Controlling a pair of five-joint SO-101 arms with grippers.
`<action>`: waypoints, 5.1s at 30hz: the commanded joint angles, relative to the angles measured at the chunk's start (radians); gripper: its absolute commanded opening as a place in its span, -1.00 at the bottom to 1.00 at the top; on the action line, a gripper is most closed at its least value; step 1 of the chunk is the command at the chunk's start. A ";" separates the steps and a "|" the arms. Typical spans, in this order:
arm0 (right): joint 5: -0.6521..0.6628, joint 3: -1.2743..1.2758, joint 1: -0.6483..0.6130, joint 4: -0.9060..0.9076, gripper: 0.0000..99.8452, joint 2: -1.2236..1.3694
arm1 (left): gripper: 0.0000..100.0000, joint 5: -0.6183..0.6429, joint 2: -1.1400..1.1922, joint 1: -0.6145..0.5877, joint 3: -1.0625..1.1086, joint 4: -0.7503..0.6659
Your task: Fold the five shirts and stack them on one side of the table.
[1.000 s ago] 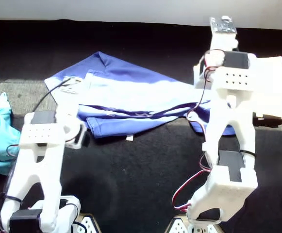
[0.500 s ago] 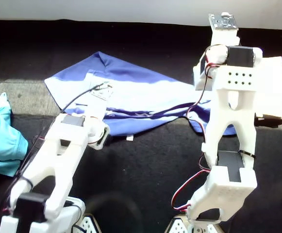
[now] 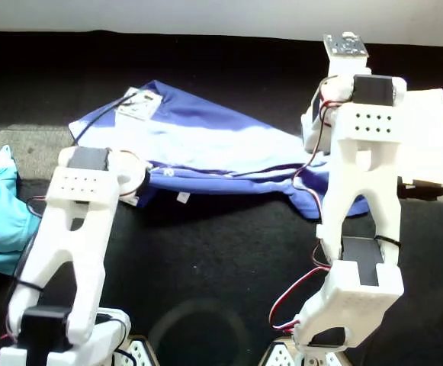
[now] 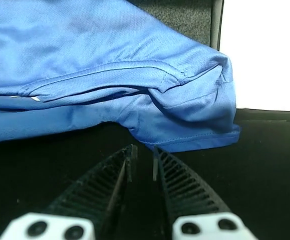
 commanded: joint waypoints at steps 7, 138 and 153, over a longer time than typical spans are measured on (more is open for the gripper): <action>0.101 0.116 -0.012 -0.008 -0.88 -0.143 | -0.98 -0.005 -0.081 -0.007 -0.170 0.496; 0.126 1.216 -0.074 -0.757 -0.88 -0.524 | -0.98 -0.072 1.201 -0.197 -1.492 0.431; 0.120 1.165 -0.074 -0.668 -0.88 -0.524 | -0.97 0.043 0.898 -0.157 -1.150 0.589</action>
